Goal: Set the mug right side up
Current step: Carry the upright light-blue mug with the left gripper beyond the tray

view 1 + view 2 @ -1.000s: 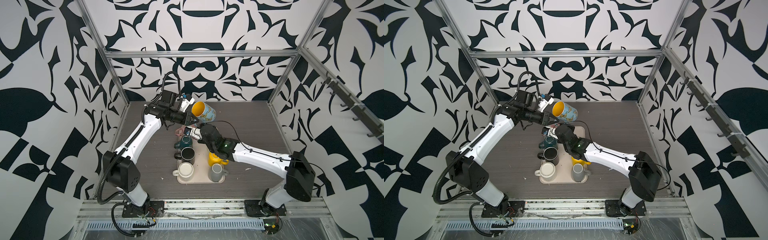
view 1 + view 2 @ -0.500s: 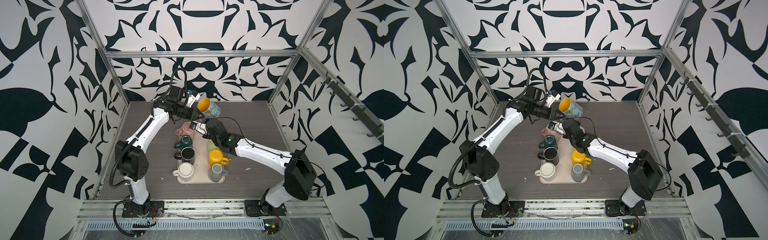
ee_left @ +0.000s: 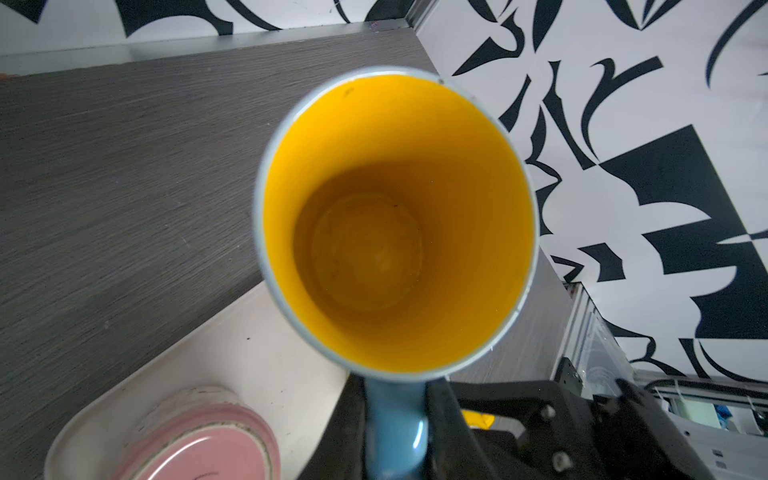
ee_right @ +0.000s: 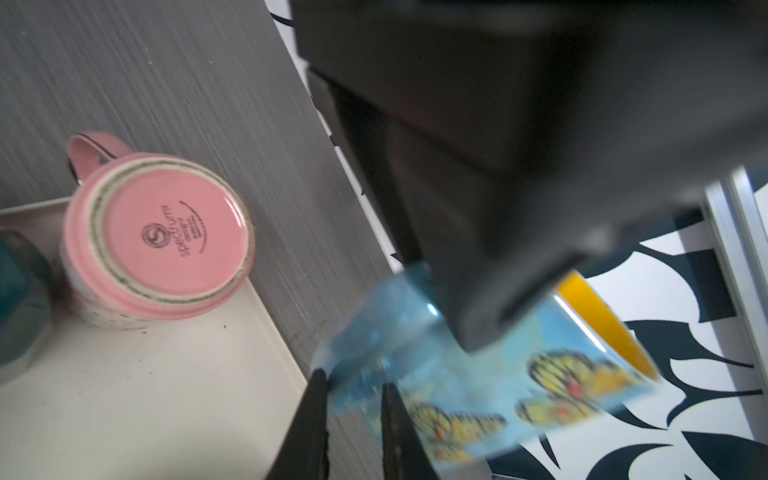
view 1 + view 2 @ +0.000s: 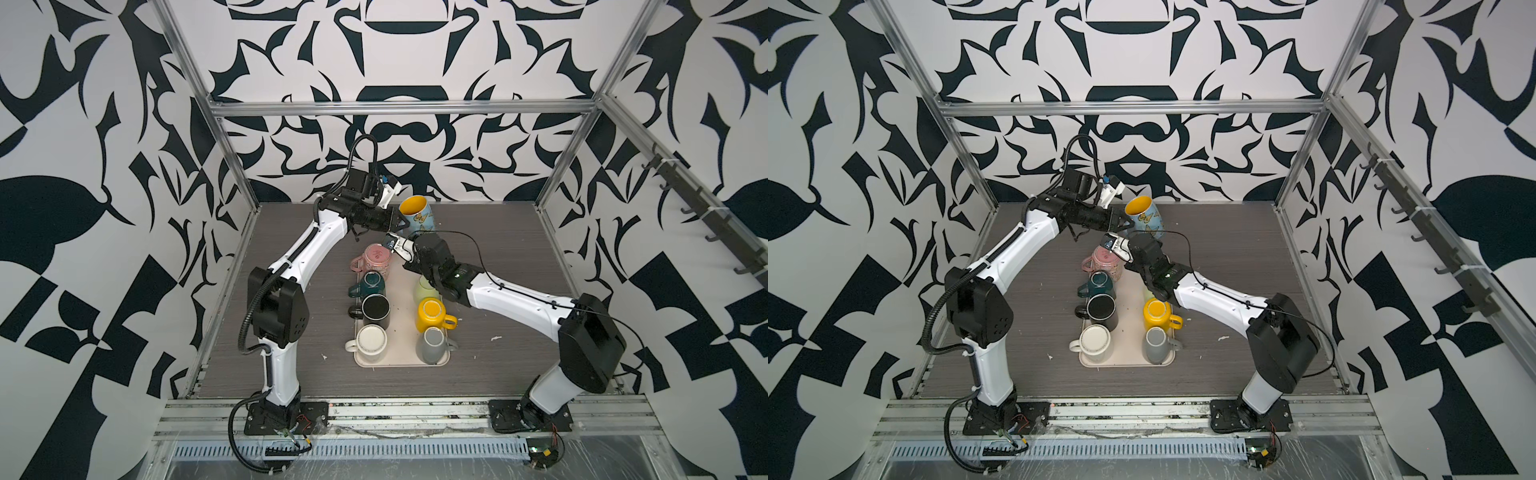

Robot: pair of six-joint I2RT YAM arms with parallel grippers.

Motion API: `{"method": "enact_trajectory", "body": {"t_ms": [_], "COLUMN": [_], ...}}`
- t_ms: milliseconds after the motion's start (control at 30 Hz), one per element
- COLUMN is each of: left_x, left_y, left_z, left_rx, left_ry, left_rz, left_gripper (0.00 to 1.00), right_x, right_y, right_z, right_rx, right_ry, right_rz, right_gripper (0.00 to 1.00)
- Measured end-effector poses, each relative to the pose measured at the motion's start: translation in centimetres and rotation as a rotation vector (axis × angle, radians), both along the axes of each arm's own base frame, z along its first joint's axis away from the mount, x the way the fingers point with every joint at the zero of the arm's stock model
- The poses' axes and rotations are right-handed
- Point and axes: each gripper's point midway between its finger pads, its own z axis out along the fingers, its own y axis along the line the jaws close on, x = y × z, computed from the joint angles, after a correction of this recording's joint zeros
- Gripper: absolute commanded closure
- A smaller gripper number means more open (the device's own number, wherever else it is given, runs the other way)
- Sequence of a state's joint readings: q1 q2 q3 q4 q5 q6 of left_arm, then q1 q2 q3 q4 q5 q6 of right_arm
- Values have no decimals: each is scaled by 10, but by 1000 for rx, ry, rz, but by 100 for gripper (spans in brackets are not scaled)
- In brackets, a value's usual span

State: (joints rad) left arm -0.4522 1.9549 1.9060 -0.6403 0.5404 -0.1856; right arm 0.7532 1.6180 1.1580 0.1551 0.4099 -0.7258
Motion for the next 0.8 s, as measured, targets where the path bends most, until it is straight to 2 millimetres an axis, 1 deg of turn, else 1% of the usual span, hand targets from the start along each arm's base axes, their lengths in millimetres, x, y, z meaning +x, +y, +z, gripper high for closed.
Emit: {"method": "enact_trajectory", "body": {"t_ms": [100,167,233,500,567,633,667,767,800], "left_x": [6,8,10,19,23,27,28,35,36], "left_y": [2,2,1,-2,-2,0,1,2,2], "left_z": [-5,-7,-7,-7,-7,-15,-22,-43,-50], "left_rx": [8,8,6,-9,-10,1,9,31,37], "left_ry": [19,26,26,30,20,31,45,82,93], "left_rz": [27,33,36,54,55,61,64,75,79], "left_gripper": [100,100,100,100,100,100,100,100,100], "right_x": [3,4,5,9,12,20,23,23,21], "right_y": [-3,-5,-8,-14,-19,-31,-39,-60,-65], "right_z": [-3,-3,-4,-4,-1,19,36,80,92], "right_rx": [-6,-7,-8,-6,21,93,136,239,268], "right_ry": [5,7,10,11,4,-47,-82,-178,-203], "right_rz": [-6,-10,-15,-32,-64,-118,-145,-206,-218], "right_gripper": [85,80,80,80,80,80,79,79,79]}}
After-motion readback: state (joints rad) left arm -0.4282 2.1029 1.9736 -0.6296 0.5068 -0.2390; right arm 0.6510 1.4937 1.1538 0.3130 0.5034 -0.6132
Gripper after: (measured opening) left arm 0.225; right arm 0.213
